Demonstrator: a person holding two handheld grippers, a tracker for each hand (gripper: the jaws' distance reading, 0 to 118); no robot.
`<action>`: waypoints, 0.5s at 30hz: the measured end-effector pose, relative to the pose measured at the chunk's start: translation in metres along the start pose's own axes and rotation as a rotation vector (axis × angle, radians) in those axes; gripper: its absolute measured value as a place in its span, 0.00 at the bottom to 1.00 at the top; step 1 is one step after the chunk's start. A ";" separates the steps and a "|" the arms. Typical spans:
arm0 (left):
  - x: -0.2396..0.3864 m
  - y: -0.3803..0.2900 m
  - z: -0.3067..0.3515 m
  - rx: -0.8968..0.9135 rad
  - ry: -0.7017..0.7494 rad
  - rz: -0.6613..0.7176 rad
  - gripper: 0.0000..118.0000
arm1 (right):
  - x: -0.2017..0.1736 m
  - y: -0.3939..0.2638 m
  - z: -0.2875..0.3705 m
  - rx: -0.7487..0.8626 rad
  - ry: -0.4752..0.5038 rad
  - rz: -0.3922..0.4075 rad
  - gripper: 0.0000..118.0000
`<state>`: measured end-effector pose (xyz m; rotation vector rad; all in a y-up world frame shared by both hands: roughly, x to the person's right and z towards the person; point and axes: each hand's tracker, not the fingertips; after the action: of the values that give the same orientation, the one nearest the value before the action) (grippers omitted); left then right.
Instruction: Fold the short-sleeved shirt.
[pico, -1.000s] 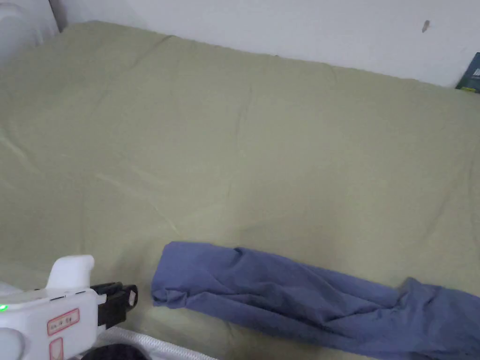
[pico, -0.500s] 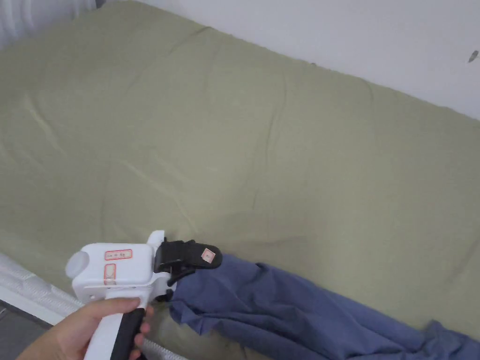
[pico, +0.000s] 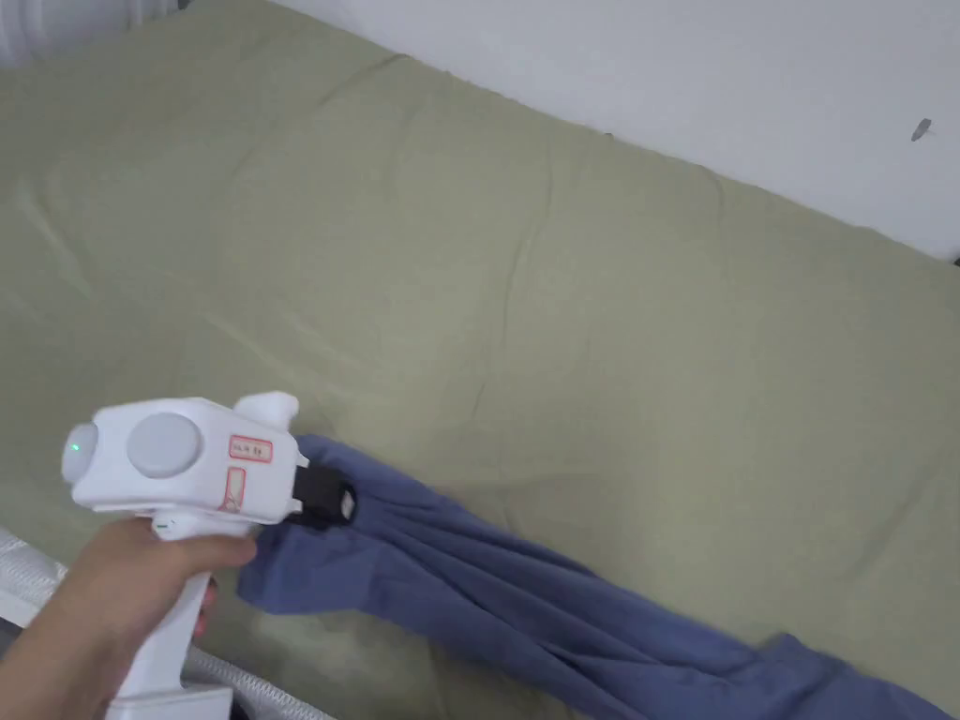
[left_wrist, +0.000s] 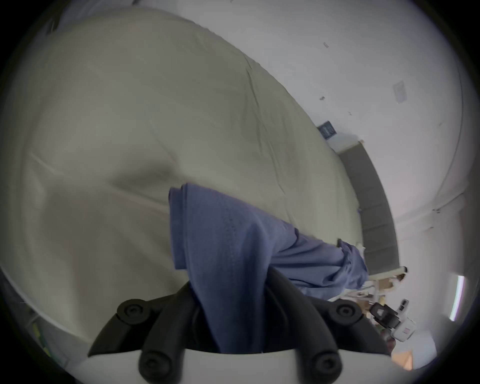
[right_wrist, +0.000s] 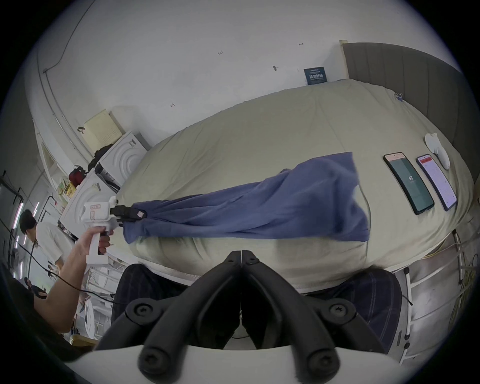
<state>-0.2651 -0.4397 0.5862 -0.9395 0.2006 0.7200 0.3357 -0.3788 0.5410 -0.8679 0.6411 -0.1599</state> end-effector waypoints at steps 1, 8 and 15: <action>0.009 0.006 0.017 0.032 0.113 -0.055 0.07 | 0.000 -0.002 0.000 0.004 0.005 0.005 0.00; 0.143 -0.029 0.034 0.096 0.104 -0.206 0.07 | -0.017 -0.010 0.002 0.049 0.057 0.091 0.00; 0.214 -0.079 -0.085 0.006 0.030 -0.187 0.08 | -0.016 -0.017 0.014 0.123 0.085 0.093 0.00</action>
<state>-0.0414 -0.4354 0.4909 -0.9498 0.1393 0.5326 0.3331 -0.3741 0.5677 -0.7141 0.7421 -0.1514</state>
